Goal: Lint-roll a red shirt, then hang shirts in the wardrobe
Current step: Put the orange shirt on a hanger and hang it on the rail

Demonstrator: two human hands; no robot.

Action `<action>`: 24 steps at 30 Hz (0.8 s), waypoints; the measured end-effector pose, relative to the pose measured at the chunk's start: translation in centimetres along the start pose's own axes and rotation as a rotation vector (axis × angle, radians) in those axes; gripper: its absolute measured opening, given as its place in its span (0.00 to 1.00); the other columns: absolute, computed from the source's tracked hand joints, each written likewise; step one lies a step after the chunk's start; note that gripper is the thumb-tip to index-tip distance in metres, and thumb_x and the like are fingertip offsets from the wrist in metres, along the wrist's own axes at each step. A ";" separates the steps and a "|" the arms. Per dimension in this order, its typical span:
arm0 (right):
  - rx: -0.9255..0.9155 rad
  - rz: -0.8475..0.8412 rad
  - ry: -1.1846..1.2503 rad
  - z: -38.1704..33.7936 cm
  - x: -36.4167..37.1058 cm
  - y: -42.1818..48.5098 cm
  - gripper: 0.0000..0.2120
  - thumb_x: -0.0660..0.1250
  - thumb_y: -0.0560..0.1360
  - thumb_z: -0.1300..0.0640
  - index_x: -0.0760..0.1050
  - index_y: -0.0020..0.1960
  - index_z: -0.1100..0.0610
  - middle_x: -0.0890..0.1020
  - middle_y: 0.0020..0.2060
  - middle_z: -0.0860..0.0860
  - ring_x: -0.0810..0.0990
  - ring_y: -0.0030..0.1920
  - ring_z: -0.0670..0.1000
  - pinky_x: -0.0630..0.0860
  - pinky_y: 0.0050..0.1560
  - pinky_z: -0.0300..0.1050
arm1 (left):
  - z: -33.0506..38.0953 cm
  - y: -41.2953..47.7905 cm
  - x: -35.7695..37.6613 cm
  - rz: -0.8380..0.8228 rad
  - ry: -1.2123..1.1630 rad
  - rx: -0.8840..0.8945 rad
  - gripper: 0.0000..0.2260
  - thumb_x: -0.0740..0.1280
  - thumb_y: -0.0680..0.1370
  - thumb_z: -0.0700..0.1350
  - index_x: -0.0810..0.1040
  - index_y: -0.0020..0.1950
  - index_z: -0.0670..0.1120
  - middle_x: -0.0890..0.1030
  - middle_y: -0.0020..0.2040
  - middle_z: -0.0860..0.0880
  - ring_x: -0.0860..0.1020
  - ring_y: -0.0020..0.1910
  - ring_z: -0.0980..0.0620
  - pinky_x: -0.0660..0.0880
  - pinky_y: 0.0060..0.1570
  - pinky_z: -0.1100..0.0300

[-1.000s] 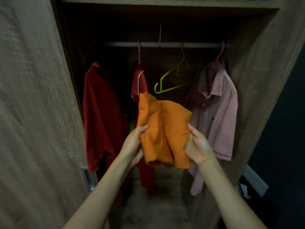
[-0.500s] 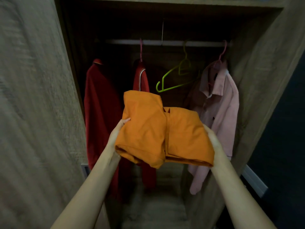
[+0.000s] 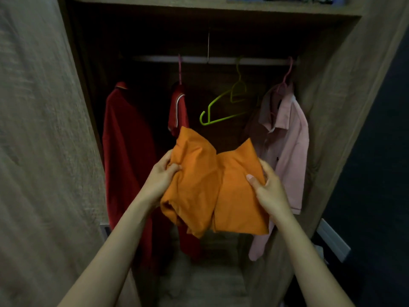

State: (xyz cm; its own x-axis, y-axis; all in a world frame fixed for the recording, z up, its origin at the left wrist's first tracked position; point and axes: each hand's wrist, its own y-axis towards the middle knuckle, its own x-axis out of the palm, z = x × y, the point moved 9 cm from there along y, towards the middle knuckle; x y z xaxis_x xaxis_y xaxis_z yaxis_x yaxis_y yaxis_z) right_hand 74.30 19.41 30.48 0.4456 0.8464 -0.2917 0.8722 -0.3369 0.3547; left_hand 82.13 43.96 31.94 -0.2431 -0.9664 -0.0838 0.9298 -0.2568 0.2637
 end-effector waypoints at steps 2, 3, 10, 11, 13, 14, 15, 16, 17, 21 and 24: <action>-0.059 0.030 -0.052 -1.0 0.4 -0.5 0.30 0.62 0.79 0.57 0.53 0.76 0.43 0.64 0.73 0.48 0.65 0.70 0.48 0.64 0.66 0.45 | 0.4 -0.3 0.4 0.005 0.124 0.064 0.30 0.60 0.81 0.36 0.55 0.78 0.59 0.64 0.71 0.58 0.66 0.69 0.58 0.64 0.66 0.62; -0.083 0.037 -0.052 -1.3 0.6 -0.8 0.32 0.61 0.80 0.58 0.48 0.76 0.40 0.61 0.75 0.47 0.64 0.70 0.47 0.64 0.67 0.45 | 0.8 -0.7 0.9 -0.012 0.155 0.104 0.33 0.60 0.81 0.35 0.50 0.79 0.61 0.60 0.73 0.60 0.63 0.70 0.61 0.62 0.67 0.65; -0.214 0.108 -0.101 -2.0 -0.1 -1.2 0.20 0.57 0.81 0.60 0.68 0.68 0.40 0.67 0.63 0.35 0.75 0.59 0.40 0.72 0.60 0.31 | 1.1 -1.1 1.0 -0.014 0.114 0.079 0.22 0.56 0.82 0.35 0.76 0.66 0.57 0.67 0.75 0.51 0.65 0.69 0.59 0.64 0.64 0.69; -0.201 0.115 -0.091 -2.0 -0.3 -1.1 0.18 0.57 0.81 0.60 0.70 0.67 0.44 0.69 0.61 0.36 0.74 0.57 0.34 0.70 0.56 0.24 | 1.0 -1.1 0.8 -0.013 0.081 0.046 0.20 0.57 0.82 0.37 0.77 0.67 0.56 0.66 0.76 0.49 0.66 0.69 0.58 0.64 0.63 0.67; -0.183 0.118 -0.016 -2.2 -0.8 -1.1 0.16 0.57 0.81 0.60 0.73 0.66 0.47 0.71 0.58 0.34 0.69 0.52 0.23 0.65 0.51 0.17 | 0.9 -1.1 0.5 -0.016 0.037 0.000 0.18 0.62 0.81 0.42 0.75 0.70 0.54 0.67 0.75 0.50 0.67 0.67 0.57 0.66 0.58 0.67; -0.172 0.114 0.029 -2.3 -1.1 -1.0 0.16 0.57 0.81 0.60 0.74 0.65 0.48 0.71 0.57 0.34 0.68 0.51 0.21 0.64 0.50 0.17 | 0.9 -1.2 0.4 -0.019 0.048 -0.005 0.20 0.66 0.79 0.45 0.72 0.72 0.55 0.67 0.73 0.52 0.68 0.65 0.58 0.67 0.55 0.69; -0.158 0.110 0.068 -2.2 -1.4 -0.9 0.16 0.57 0.81 0.60 0.74 0.65 0.48 0.72 0.57 0.34 0.69 0.51 0.22 0.65 0.50 0.18 | 0.9 -1.3 0.2 -0.026 0.064 0.001 0.25 0.70 0.77 0.46 0.70 0.73 0.57 0.66 0.71 0.55 0.69 0.63 0.60 0.67 0.52 0.70; -0.144 0.102 0.097 -2.2 -1.7 -0.9 0.16 0.58 0.81 0.59 0.74 0.65 0.48 0.73 0.58 0.37 0.69 0.52 0.25 0.66 0.51 0.19 | 0.9 -1.4 0.2 -0.033 0.066 0.015 0.30 0.73 0.75 0.46 0.68 0.74 0.58 0.66 0.70 0.56 0.70 0.61 0.62 0.68 0.51 0.71; -0.128 0.089 0.102 -2.0 -1.9 -0.9 0.16 0.59 0.81 0.58 0.73 0.66 0.47 0.73 0.61 0.40 0.70 0.53 0.28 0.66 0.52 0.21 | 1.0 -1.4 0.1 -0.038 0.042 0.034 0.32 0.74 0.73 0.45 0.67 0.75 0.59 0.65 0.71 0.57 0.71 0.59 0.64 0.69 0.51 0.71; -0.084 0.030 -0.247 -0.9 -1.3 -0.8 0.21 0.64 0.78 0.51 0.66 0.70 0.44 0.65 0.71 0.49 0.66 0.67 0.47 0.64 0.65 0.44 | 1.9 -1.3 0.8 -0.036 -0.113 0.064 0.30 0.70 0.75 0.39 0.68 0.74 0.59 0.68 0.69 0.58 0.73 0.60 0.63 0.74 0.51 0.68; -0.097 -0.003 -0.185 -1.0 0.2 -1.2 0.24 0.65 0.76 0.48 0.66 0.71 0.47 0.64 0.72 0.50 0.65 0.70 0.50 0.65 0.68 0.49 | 2.5 -0.5 2.3 -0.044 -0.209 0.052 0.29 0.69 0.75 0.37 0.70 0.73 0.57 0.69 0.67 0.59 0.74 0.61 0.60 0.75 0.53 0.65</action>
State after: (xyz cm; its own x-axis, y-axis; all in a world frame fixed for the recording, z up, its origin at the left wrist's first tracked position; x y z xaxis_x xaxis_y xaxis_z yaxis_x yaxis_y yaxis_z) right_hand 73.15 20.35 30.94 0.4806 0.7541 -0.4476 0.8537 -0.2857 0.4353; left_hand 80.38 41.89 34.03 -0.3401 -0.9347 0.1031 0.9028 -0.2938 0.3140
